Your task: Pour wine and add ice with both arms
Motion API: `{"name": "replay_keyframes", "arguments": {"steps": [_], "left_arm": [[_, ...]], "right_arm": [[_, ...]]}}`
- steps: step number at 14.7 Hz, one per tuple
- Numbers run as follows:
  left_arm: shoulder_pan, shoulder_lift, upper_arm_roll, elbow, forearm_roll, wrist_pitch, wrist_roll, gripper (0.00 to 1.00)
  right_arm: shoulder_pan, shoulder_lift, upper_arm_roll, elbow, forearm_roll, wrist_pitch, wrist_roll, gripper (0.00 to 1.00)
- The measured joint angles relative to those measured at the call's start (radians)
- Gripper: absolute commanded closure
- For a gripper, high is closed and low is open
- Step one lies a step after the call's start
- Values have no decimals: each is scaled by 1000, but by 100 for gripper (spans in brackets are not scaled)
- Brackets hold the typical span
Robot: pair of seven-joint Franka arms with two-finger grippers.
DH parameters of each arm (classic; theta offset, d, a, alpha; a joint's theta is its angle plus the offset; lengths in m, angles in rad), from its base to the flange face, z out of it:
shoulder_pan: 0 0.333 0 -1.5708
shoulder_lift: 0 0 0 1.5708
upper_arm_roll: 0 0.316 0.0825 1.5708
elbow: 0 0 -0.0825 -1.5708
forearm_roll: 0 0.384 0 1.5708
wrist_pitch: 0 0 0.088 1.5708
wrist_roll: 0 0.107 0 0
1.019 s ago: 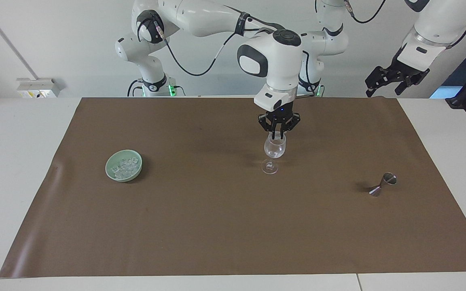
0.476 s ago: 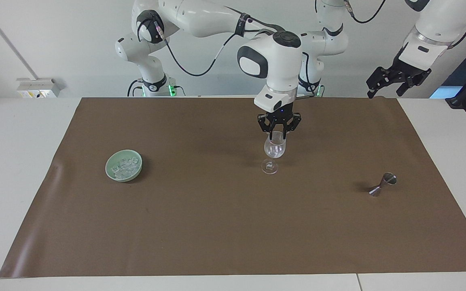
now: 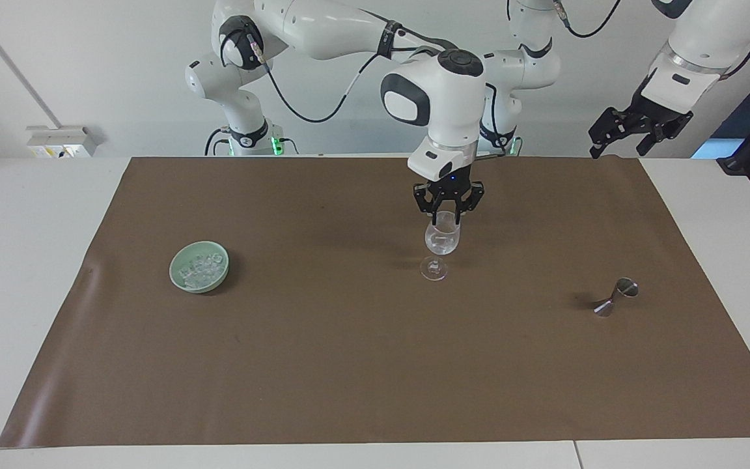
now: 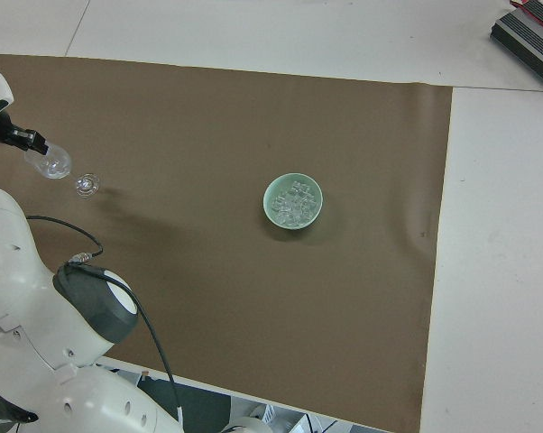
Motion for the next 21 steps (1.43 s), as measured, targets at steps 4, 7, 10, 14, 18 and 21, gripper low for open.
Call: {"name": "replay_keyframes", "arguments": {"steps": [4,7,10,14,18,21], "left_arm": [[0,0,0,0,-1,0,10,0],[0,0,0,-1,-1,0,11,0],[0,0,1,-9,-1,0,11,0],[-2,0,0,-16,-2,7,38,0],[-7,0,-2,-18,-4,8,47,0],[-10,-7,-2,-18,-5,8,48,0]], "right_arm": [[-2,-19,0,1,1,-4,0,67],[-9,-41,-2,3,1,-40,0,67],[-89,-93,-4,9,13,-107,-72,66],[-264,-187,-5,11,49,-234,-224,61],[-411,-235,-8,10,49,-374,-390,24],[-561,-264,-11,10,50,-432,-520,0]]}}
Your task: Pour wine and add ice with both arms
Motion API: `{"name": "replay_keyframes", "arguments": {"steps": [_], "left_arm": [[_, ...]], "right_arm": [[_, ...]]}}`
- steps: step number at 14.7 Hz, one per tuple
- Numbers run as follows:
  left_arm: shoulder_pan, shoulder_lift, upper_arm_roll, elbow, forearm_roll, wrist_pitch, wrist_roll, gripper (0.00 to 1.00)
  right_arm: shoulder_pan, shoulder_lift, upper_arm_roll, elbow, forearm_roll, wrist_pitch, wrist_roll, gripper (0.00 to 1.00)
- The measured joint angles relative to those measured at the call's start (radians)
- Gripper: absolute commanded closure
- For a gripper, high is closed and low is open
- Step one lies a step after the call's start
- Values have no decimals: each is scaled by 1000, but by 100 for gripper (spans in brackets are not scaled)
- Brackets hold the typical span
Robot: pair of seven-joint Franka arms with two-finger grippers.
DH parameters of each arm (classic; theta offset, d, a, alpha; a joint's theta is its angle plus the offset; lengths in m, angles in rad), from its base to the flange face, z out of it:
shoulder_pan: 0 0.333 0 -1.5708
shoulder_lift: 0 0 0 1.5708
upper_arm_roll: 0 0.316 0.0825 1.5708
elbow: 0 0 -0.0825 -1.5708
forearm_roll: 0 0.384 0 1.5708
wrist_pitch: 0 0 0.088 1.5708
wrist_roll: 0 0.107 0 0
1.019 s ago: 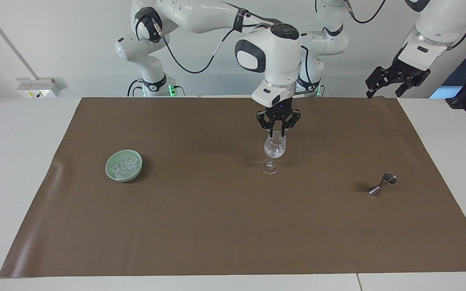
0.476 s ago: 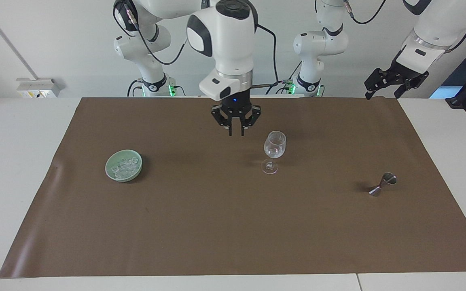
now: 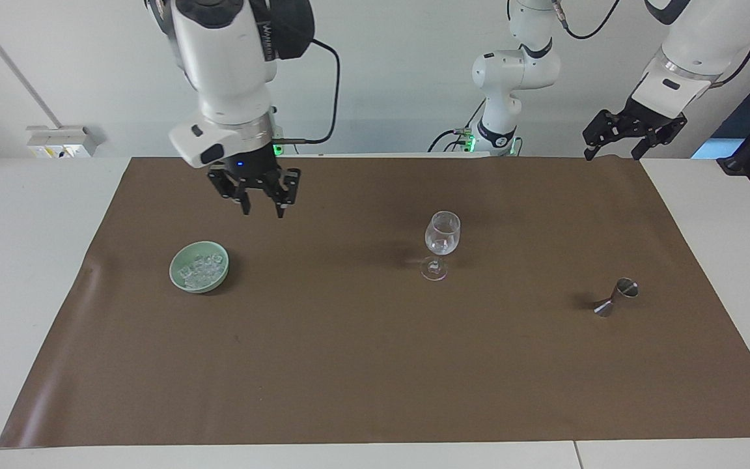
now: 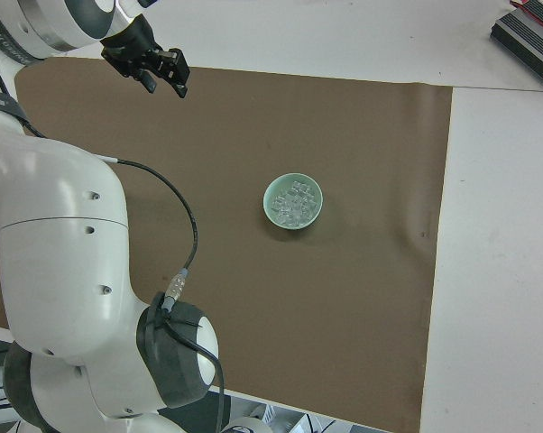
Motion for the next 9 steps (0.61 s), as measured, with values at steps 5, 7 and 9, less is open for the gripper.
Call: {"name": "replay_keyframes", "arguments": {"steps": [5,7,9], "left_arm": [[-1,-85,3,-3,0,0,0,0],[-1,-87,4,-7,0,1,0,0],[-1,-56,4,-4,0,8,0,0]], "right_arm": [[-188,-73,-1,-4,0,-93,-202,0],[-228,-98,0,-32,0,-107,-220,0],[-265,-131,0,-101,1,-106,-264,0]]}}
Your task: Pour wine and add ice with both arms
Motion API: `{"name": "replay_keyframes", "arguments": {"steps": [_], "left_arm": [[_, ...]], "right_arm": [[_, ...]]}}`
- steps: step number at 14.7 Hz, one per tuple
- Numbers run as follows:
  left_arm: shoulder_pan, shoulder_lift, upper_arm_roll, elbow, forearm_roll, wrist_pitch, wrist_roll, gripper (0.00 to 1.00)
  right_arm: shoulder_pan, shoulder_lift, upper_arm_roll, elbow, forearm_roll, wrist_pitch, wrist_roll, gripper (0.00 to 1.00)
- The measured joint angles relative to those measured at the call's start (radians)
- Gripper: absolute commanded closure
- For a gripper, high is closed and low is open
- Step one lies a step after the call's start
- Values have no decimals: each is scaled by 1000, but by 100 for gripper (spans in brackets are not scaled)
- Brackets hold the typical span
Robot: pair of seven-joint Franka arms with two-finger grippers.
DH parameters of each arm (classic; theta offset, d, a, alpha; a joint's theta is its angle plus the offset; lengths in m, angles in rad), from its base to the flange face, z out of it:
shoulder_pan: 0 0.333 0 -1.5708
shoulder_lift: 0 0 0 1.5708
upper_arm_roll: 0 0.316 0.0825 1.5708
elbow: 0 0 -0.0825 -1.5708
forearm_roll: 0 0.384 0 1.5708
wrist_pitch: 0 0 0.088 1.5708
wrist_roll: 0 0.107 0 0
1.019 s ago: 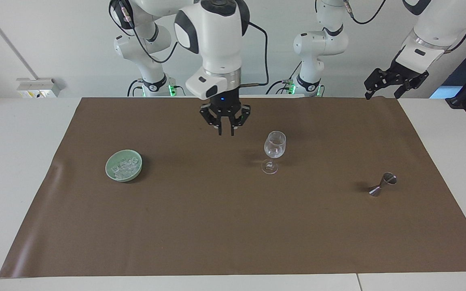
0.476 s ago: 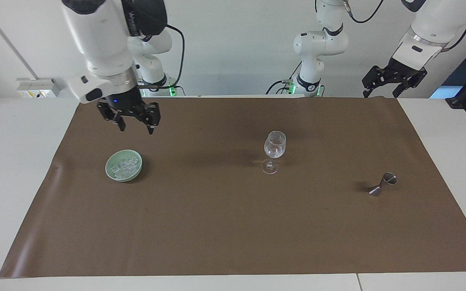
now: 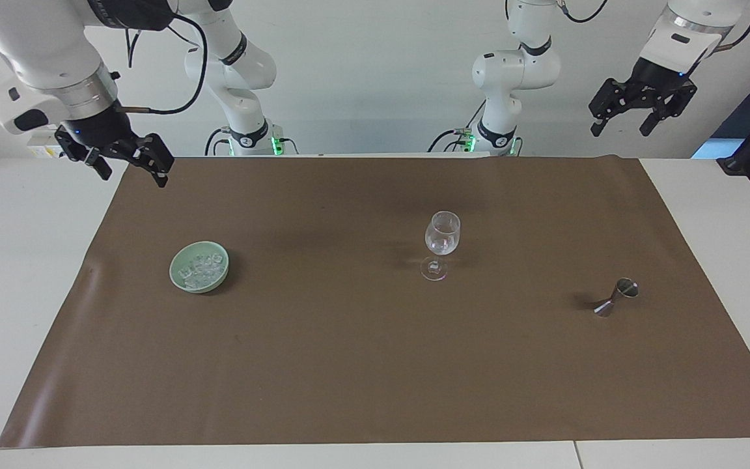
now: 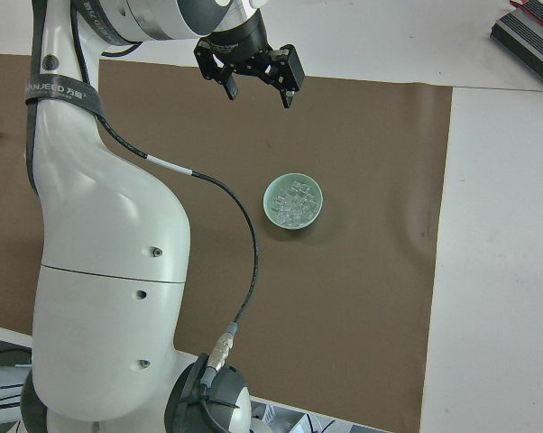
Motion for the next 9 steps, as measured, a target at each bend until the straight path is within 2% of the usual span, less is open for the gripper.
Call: {"name": "replay_keyframes", "arguments": {"steps": [5,9], "left_arm": [[-1,117,-4,46,-1,37,0,0],[-3,126,-8,40,-1,46,2,0]], "right_arm": [[-22,-150,-4,-249,17,77,-30,0],[109,-230,-127,-340,29,107,-30,0]]}}
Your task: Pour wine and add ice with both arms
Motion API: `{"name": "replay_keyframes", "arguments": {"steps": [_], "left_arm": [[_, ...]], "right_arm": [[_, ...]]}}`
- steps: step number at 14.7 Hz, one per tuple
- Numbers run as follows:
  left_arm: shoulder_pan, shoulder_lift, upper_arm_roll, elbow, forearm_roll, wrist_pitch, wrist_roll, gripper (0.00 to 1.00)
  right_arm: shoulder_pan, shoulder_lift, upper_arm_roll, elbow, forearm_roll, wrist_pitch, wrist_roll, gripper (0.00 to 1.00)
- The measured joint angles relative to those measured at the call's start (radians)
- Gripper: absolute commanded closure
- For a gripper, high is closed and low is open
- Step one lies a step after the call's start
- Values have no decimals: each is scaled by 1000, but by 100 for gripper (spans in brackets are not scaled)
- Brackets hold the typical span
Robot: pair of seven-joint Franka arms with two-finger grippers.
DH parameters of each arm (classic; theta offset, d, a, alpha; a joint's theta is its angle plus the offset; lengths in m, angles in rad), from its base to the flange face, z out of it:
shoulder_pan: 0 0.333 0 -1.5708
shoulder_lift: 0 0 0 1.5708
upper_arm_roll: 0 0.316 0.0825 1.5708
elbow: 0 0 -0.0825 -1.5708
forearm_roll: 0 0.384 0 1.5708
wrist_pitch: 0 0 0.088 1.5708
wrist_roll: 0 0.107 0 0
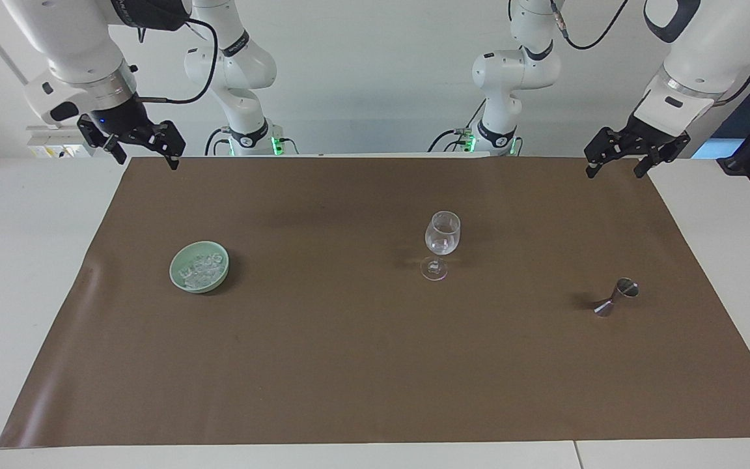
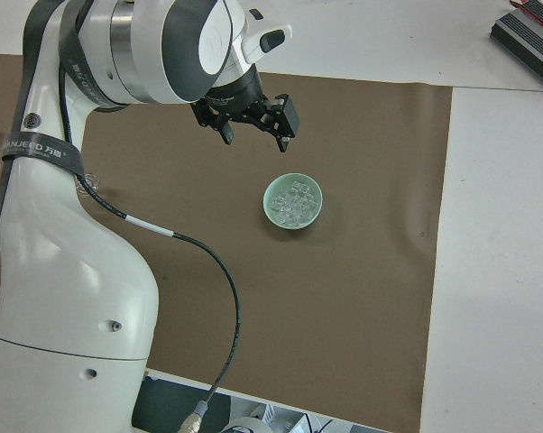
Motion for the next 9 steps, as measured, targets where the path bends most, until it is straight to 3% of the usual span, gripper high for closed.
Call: {"name": "replay_keyframes", "arguments": {"steps": [6,9], "left_arm": [[0,-76,-3,-99,0,4,0,0],[0,-121,-4,-154,0,78,0,0]], "right_arm": [[28,-32,-56,-100,29,111,-37,0],[39,-51,-85,-156,33,173,-77,0]]}}
